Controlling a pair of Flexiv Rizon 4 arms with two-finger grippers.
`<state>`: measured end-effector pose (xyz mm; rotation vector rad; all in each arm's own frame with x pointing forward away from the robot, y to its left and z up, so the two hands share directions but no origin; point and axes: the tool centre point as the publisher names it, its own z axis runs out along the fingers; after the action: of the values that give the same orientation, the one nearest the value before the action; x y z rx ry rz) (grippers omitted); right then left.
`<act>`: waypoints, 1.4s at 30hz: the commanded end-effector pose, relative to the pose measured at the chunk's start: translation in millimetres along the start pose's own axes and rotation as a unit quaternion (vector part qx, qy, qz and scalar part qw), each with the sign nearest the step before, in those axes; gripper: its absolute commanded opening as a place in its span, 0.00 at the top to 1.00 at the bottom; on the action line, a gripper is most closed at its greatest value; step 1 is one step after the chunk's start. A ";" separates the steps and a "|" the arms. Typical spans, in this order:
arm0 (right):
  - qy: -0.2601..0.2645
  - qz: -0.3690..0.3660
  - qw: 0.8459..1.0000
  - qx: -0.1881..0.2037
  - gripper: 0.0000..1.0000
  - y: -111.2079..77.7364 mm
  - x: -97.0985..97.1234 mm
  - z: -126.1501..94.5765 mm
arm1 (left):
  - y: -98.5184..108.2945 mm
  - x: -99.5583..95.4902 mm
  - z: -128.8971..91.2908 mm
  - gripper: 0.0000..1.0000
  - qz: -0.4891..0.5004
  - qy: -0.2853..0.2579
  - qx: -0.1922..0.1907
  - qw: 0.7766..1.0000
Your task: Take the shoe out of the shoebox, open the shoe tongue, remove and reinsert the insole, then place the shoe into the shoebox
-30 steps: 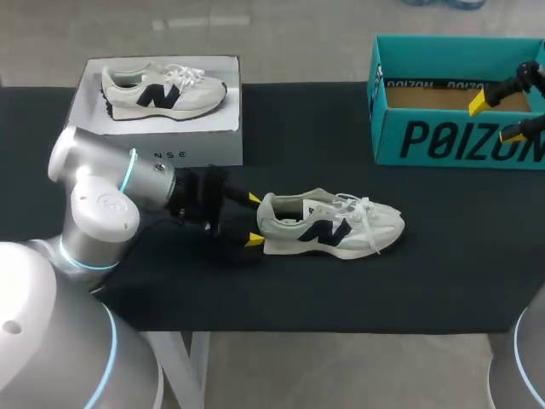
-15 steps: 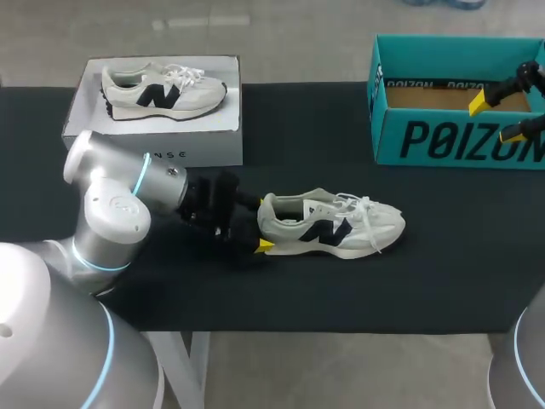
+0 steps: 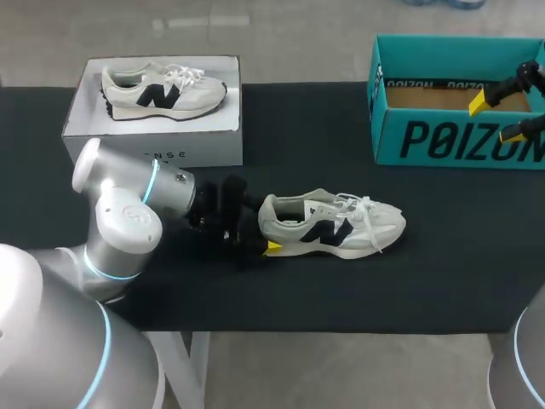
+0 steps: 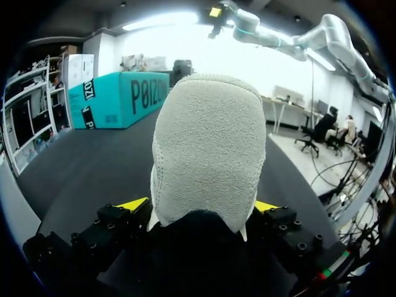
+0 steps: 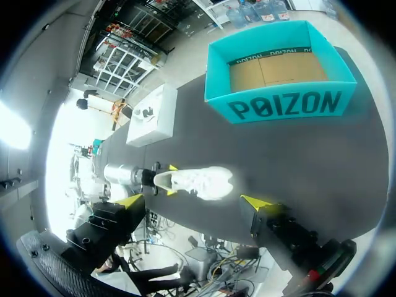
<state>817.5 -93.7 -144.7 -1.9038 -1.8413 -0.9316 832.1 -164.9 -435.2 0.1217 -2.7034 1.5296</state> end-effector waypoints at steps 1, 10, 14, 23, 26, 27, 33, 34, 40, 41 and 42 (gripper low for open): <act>-0.002 0.001 1.000 0.000 0.00 -0.6 0.1 0.2 | 3.4 1.2 6.0 0.00 -0.001 -0.010 -0.004 1.000; -0.002 0.001 1.000 0.000 0.00 -0.6 0.1 0.2 | 3.7 -6.8 2.7 0.00 0.002 -0.013 -0.008 1.000; -0.002 0.001 1.000 0.000 0.00 -0.6 0.1 0.2 | 4.0 -9.9 -0.9 0.00 0.000 -0.006 -0.008 1.000; -0.002 0.001 1.000 0.000 0.00 -0.6 0.1 0.2 | 4.8 -10.0 -3.5 0.00 0.002 0.009 -0.015 1.000; -0.002 0.001 1.000 0.000 0.00 -0.6 0.1 0.2 | 5.0 -10.1 -3.4 0.25 0.003 0.009 -0.015 1.000; -0.002 0.001 1.000 0.000 0.00 -0.6 0.1 0.2 | 5.6 -10.7 -2.9 0.53 0.004 0.008 -0.016 1.000; -0.002 0.001 1.000 0.000 0.00 -0.6 0.1 0.2 | 5.6 -11.6 -2.9 1.00 0.006 0.014 -0.015 1.000; -0.002 0.001 1.000 0.000 0.00 -0.6 0.1 0.2 | 4.3 -10.4 -3.5 1.00 0.000 0.030 -0.009 1.000; -0.002 0.001 1.000 0.000 0.00 -0.6 0.1 0.2 | 2.3 -8.3 -4.5 1.00 0.004 0.034 -0.008 0.999; -0.002 0.001 1.000 0.000 0.00 -0.6 0.1 0.2 | 2.3 -8.3 -4.5 1.00 0.004 0.034 -0.008 0.999; -0.002 0.001 1.000 0.000 0.00 -0.6 0.1 0.2 | 2.3 -8.3 -4.5 1.00 0.004 0.034 -0.008 0.999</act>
<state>817.5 -93.7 -144.7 -1.9037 -1.8414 -0.9316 838.3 -159.9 -434.9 0.0587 -2.6677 1.4901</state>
